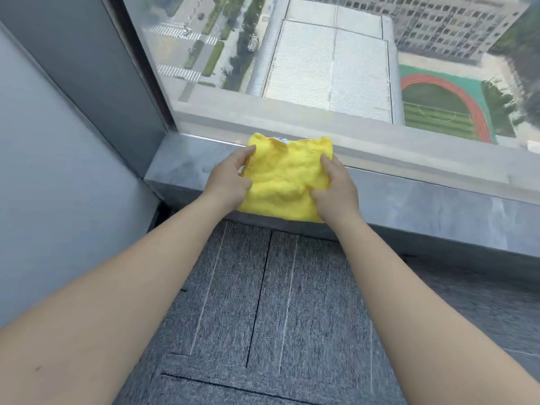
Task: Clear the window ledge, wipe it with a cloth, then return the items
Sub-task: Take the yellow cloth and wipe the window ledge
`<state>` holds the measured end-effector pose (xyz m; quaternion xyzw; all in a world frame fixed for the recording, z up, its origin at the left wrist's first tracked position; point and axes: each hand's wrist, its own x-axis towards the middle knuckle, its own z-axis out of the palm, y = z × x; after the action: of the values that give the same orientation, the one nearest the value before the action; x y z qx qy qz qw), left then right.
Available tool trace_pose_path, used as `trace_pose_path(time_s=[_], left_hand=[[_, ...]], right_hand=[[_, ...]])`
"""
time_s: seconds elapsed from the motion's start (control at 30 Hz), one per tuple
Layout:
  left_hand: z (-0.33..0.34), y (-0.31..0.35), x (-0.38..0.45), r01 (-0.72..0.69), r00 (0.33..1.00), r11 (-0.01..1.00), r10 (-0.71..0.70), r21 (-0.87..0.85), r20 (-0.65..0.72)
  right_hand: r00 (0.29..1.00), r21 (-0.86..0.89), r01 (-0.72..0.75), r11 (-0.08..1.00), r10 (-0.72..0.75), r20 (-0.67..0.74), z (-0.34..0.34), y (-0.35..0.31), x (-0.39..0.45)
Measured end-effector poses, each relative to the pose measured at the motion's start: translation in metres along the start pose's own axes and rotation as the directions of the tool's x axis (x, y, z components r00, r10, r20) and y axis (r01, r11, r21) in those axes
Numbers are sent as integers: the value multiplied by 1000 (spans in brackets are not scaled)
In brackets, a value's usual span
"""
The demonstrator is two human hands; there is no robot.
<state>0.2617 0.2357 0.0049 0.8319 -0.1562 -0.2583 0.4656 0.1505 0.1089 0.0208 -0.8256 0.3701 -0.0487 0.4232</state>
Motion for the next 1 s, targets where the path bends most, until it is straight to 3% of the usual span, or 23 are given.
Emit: trace_pose_path(time_s=[0.13,0.27,0.37,0.5,0.67,0.77,1.0], left_hand=[[11,-16,23,-28,1000,988,28,152,1],[12,-21,20,-41,999,956,42,290,4],[8,-24,13,-41,999,938,46,345,-5],[-5,-32,12,-41,994,896,81,441,-73],[-25,-54,12,8,989,826,78,564,-129],[-36,-65,8,46,988,814,47,580,-145],[-60,-81,6,66,990,825,17,561,-140]], right_hand=[[1000,-101,-6,995,8,25,18,13,22],[998,-343,-62,937,68,6,28,16,21],[1000,-409,21,912,-21,5,34,14,18],[981,-473,188,861,-139,135,51,4,27],[956,-571,196,797,-24,294,81,6,36],[970,-642,152,751,10,241,91,8,38],[994,-644,34,764,38,98,125,-20,48]])
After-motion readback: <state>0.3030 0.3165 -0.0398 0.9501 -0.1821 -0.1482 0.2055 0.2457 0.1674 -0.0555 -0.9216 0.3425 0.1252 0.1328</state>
